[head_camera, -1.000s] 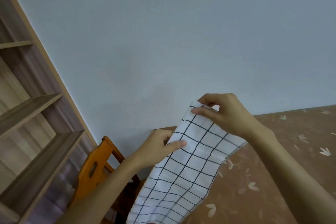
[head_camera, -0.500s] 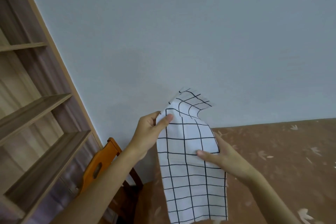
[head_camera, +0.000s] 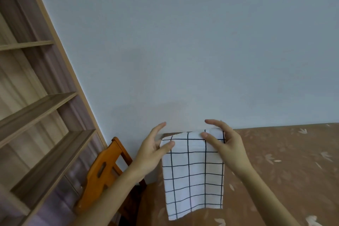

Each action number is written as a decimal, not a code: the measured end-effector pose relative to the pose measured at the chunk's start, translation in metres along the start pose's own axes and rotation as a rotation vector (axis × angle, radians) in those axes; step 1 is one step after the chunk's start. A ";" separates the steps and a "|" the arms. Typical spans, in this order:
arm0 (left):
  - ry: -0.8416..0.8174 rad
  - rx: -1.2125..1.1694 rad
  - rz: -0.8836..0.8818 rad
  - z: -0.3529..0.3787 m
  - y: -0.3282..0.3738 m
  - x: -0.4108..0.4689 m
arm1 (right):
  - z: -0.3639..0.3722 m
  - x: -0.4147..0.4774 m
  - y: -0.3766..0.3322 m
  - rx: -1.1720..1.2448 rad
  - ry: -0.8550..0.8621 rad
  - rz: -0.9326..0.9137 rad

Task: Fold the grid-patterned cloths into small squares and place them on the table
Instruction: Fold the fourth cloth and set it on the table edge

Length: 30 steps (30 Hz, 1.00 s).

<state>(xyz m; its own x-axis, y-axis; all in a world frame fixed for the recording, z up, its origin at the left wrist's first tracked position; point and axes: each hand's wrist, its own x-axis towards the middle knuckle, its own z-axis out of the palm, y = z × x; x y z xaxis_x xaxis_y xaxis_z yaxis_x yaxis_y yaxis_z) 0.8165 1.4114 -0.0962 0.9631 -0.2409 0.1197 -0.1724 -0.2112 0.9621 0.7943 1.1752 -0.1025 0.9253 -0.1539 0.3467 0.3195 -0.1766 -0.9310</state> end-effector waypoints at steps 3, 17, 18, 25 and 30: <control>0.059 0.083 0.094 -0.002 0.002 0.000 | -0.004 0.002 0.000 0.006 -0.059 0.009; 0.052 -0.423 -0.220 -0.010 0.030 0.017 | -0.014 -0.010 -0.017 -0.081 -0.326 -0.058; 0.047 -0.453 -0.251 -0.010 0.030 0.021 | -0.014 -0.012 -0.016 -0.074 -0.357 -0.040; 0.013 -0.522 -0.227 -0.011 0.025 0.036 | -0.013 -0.018 -0.009 0.088 -0.246 0.132; -0.125 -0.353 -0.200 -0.008 0.029 0.026 | -0.016 -0.001 0.002 0.205 -0.042 0.245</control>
<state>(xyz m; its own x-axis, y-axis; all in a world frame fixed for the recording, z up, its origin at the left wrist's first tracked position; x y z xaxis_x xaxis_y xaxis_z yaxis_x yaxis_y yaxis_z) 0.8384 1.4060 -0.0629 0.9344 -0.3454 -0.0876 0.1174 0.0664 0.9909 0.7903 1.1594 -0.1028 0.9860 -0.1269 0.1083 0.1168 0.0613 -0.9913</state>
